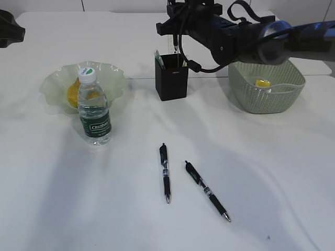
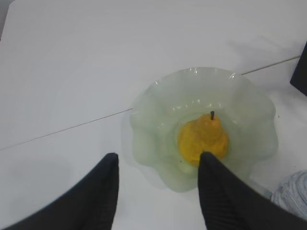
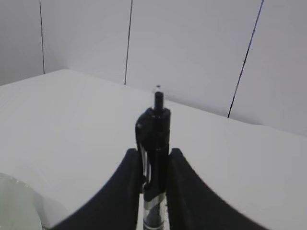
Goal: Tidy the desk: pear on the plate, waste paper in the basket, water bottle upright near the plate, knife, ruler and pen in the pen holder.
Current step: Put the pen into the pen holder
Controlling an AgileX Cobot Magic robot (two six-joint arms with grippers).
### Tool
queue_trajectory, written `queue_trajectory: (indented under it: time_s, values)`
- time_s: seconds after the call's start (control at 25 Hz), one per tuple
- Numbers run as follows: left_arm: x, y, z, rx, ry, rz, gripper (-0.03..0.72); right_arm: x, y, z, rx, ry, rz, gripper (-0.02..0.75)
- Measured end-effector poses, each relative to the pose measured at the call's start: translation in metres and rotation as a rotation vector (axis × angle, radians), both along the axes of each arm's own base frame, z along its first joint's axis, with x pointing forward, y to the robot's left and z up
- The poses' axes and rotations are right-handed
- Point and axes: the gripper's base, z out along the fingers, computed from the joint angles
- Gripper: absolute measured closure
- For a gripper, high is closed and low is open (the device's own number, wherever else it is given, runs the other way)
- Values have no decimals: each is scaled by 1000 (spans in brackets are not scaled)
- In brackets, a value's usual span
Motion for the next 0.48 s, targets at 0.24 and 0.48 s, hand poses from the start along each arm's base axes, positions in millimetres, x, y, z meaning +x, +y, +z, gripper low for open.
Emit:
queue_trajectory:
  time_s: [0.24, 0.48]
  values:
    - [0, 0, 0, 0, 0, 0, 312, 4, 2, -17, 25, -13, 1, 637]
    - [0, 0, 0, 0, 0, 0, 313, 5, 2, -27, 29, 7, 0, 637]
